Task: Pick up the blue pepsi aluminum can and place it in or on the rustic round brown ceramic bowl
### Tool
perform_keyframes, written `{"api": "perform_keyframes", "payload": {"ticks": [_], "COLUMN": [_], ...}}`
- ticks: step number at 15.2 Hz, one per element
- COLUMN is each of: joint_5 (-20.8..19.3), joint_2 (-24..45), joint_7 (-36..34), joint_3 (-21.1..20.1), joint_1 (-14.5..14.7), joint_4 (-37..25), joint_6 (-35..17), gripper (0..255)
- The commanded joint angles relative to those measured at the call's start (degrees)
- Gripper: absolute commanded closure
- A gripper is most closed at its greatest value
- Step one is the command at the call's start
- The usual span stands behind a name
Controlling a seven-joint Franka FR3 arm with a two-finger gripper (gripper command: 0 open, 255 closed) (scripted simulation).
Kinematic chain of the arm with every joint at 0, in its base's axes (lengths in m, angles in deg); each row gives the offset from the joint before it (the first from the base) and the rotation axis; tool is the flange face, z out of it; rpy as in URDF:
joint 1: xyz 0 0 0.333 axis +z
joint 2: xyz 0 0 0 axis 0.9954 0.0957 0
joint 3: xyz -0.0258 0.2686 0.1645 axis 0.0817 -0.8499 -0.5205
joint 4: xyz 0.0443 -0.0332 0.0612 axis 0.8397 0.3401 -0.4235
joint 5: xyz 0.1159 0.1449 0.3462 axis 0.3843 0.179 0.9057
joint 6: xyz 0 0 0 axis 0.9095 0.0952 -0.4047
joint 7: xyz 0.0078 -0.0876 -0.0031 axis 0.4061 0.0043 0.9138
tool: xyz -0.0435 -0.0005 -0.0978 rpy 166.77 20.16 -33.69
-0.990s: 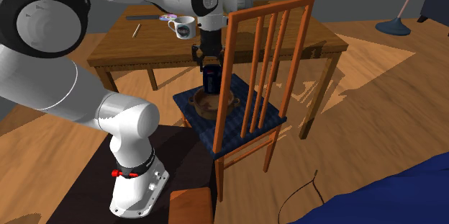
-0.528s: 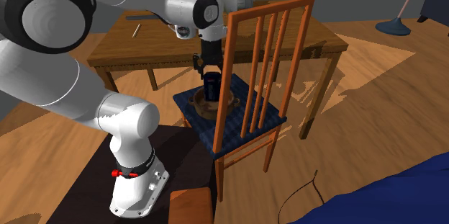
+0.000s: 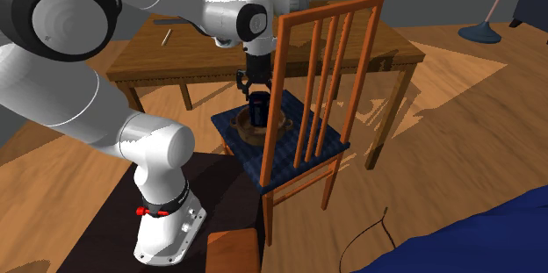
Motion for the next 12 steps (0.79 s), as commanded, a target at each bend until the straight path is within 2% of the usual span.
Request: {"api": "perform_keyframes", "payload": {"ticks": [1,2,7,11,12], "joint_5": [0.00,0.00,0.00,0.94,0.94], "joint_2": [-0.01,-0.02,-0.01,-2.06,-2.06], "joint_7": [0.00,0.00,0.00,0.05,0.05], "joint_3": [0.00,0.00,0.00,-1.44,-1.44], "joint_1": [0.00,0.00,0.00,0.42,0.42], "joint_4": [-0.01,0.00,-0.01,-5.85,-5.85], "joint_6": [-0.03,-0.03,-0.02,7.87,7.87], "gripper": [255,0,0,0,0]}}
